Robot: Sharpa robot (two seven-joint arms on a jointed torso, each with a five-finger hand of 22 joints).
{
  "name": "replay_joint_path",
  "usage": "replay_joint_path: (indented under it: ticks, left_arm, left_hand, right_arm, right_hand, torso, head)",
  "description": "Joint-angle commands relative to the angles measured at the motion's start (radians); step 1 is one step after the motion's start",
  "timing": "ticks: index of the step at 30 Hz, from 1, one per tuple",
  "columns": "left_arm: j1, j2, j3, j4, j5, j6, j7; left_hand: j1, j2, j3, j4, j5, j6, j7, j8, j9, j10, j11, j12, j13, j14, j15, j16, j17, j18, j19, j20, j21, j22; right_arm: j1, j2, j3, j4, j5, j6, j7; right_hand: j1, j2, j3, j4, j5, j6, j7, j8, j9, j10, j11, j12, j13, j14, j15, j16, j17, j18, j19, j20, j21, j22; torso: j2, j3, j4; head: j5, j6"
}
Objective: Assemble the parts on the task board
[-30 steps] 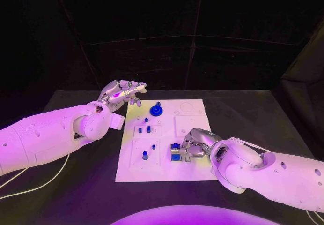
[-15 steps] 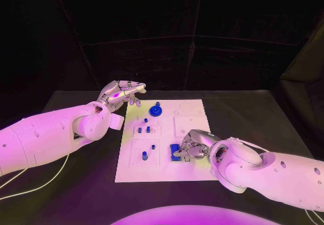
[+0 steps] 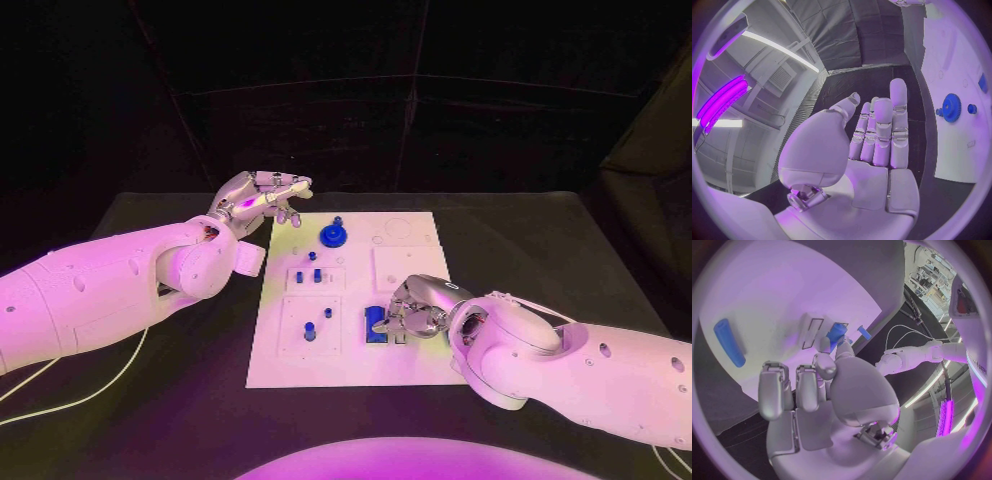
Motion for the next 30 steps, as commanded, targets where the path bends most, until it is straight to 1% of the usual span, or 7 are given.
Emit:
replay_joint_path:
  ticks: [1,10,12,15,21,26,30]
  left_arm:
    - [0.001,0.0,0.001,0.001,0.004,0.011,0.004]
    - [0.0,-0.001,0.001,-0.001,0.004,0.009,0.004]
    - [-0.001,-0.001,0.001,-0.001,0.004,0.009,0.004]
    - [-0.001,-0.001,0.001,-0.001,0.004,0.009,0.005]
    - [-0.002,-0.005,0.001,0.001,0.004,0.005,0.004]
    - [-0.002,-0.007,0.001,0.003,0.004,0.004,0.004]
    - [-0.002,-0.007,0.001,0.005,0.004,0.004,0.005]
  left_hand:
    - [-0.007,0.004,-0.005,-0.002,0.003,-0.006,-0.002,0.006,0.0,-0.007,-0.001,0.007,0.001,-0.005,0.001,0.001,-0.001,0.013,0.0,0.005,-0.004,-0.001]
    - [-0.004,0.005,-0.005,-0.003,0.004,-0.006,-0.003,0.007,0.0,-0.007,-0.001,0.008,0.002,-0.005,0.001,0.002,0.0,0.013,0.0,0.005,-0.004,-0.002]
    - [-0.004,0.005,-0.005,-0.003,0.004,-0.006,-0.003,0.007,0.0,-0.007,-0.001,0.008,0.002,-0.005,0.001,0.002,0.0,0.013,0.0,0.005,-0.004,-0.002]
    - [-0.004,0.005,-0.005,-0.003,0.004,-0.006,-0.003,0.007,0.0,-0.007,-0.001,0.008,0.002,-0.005,0.001,0.002,0.0,0.013,0.0,0.005,-0.004,-0.002]
    - [-0.002,0.007,-0.005,-0.004,0.004,-0.006,-0.003,0.008,0.0,-0.008,-0.001,0.009,0.002,-0.005,0.0,0.002,-0.001,0.013,0.001,0.005,-0.005,-0.002]
    - [-0.002,0.007,-0.005,-0.004,0.004,-0.006,-0.003,0.008,0.0,-0.008,-0.001,0.009,0.002,-0.005,0.0,0.002,-0.001,0.013,0.001,0.005,-0.005,-0.002]
    - [-0.002,0.007,-0.005,-0.004,0.004,-0.006,-0.003,0.008,0.0,-0.008,-0.001,0.009,0.002,-0.005,0.0,0.002,-0.001,0.013,0.001,0.005,-0.005,-0.002]
  right_arm:
    - [0.001,-0.006,-0.001,0.0,-0.009,-0.012,0.009]
    - [0.001,-0.035,-0.001,0.023,0.016,-0.091,0.082]
    - [0.001,-0.054,0.0,0.034,0.039,-0.114,0.121]
    - [0.002,-0.082,0.0,0.048,0.064,-0.117,0.149]
    - [0.019,-0.174,0.001,0.073,0.089,-0.063,0.142]
    - [0.025,-0.24,0.001,0.082,0.048,0.001,0.104]
    - [0.027,-0.273,0.001,0.083,0.006,0.061,0.074]
  right_hand:
    - [-0.002,-0.002,-0.007,0.0,0.0,-0.003,-0.001,0.001,0.001,0.003,0.003,-0.006,-0.002,0.061,-0.007,0.004,0.012,-0.009,0.006,-0.001,0.003,0.127]
    - [-0.019,-0.006,-0.02,0.013,0.019,-0.008,0.002,-0.001,0.001,0.001,0.006,-0.015,-0.005,0.06,-0.005,0.001,0.007,-0.008,0.003,0.001,0.001,0.125]
    - [-0.024,-0.001,-0.022,0.019,0.031,-0.013,0.003,-0.004,0.0,0.0,0.007,-0.015,-0.003,0.06,-0.004,0.0,0.006,-0.008,0.003,0.002,0.001,0.125]
    - [-0.024,0.001,-0.024,0.022,0.042,-0.023,0.007,-0.011,-0.003,-0.001,0.01,-0.017,-0.003,0.059,-0.002,-0.001,0.004,-0.008,0.003,0.003,0.001,0.125]
    - [0.015,0.018,-0.011,0.008,0.077,-0.086,0.036,-0.077,-0.031,-0.003,0.031,-0.017,0.003,0.059,0.014,-0.004,0.002,-0.008,0.002,0.015,0.0,0.125]
    - [0.011,0.004,-0.023,0.009,0.073,-0.092,0.045,-0.098,-0.04,-0.006,0.039,-0.026,-0.001,0.057,0.021,-0.008,-0.005,-0.008,0.0,0.022,-0.002,0.122]
    - [-0.007,-0.018,-0.046,0.02,0.075,-0.091,0.05,-0.114,-0.047,-0.008,0.045,-0.03,-0.002,0.056,0.027,-0.011,-0.009,-0.007,-0.002,0.03,-0.004,0.121]
  torso:
    - [0.001,0.0006,-0.0002]
    - [0.0,0.0021,-0.0026]
    - [-0.001,0.0013,-0.0025]
    - [-0.001,0.0002,-0.0011]
    - [0.0,-0.0016,-0.0013]
    - [0.0,-0.0012,-0.0043]
    - [0.0,-0.001,-0.0035]
  head:
    - [0.0,0.0]
    - [-0.001,0.0]
    - [-0.003,0.001]
    - [-0.005,0.0]
    - [-0.007,0.001]
    - [-0.01,0.0]
    - [-0.031,0.001]
